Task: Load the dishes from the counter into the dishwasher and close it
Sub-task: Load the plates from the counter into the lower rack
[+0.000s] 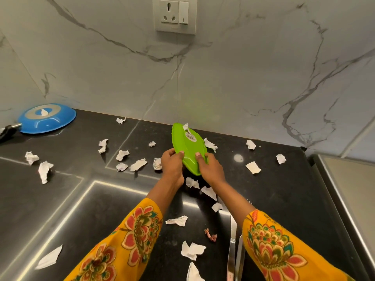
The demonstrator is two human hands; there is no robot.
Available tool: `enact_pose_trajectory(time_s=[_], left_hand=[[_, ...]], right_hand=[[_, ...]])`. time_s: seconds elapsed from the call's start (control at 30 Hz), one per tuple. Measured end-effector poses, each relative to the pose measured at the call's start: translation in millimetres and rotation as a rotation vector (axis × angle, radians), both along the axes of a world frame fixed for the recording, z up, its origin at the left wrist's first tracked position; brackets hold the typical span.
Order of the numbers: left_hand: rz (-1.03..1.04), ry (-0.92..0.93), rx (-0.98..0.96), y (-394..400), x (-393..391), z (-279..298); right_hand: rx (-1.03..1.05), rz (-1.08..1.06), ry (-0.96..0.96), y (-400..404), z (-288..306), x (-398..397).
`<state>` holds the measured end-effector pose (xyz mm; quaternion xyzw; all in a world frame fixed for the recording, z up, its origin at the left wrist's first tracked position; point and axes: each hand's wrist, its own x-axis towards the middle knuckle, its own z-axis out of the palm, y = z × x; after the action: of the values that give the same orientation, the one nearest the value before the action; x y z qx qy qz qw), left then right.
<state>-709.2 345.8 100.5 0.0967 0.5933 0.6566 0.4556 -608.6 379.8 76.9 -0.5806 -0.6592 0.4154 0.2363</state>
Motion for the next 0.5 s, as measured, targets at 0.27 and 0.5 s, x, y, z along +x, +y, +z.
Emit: enact_pose_trajectory(time_s=[0.27,0.5], left_hand=[[-0.004,0.153,0.167,-59,22,30],[-0.161,0.353,0.298,-141,56,49]], right_hand=[[-0.006,-0.002,0.187,-48,39,0],[-0.235,-0.012,0.564,-119,71,30]])
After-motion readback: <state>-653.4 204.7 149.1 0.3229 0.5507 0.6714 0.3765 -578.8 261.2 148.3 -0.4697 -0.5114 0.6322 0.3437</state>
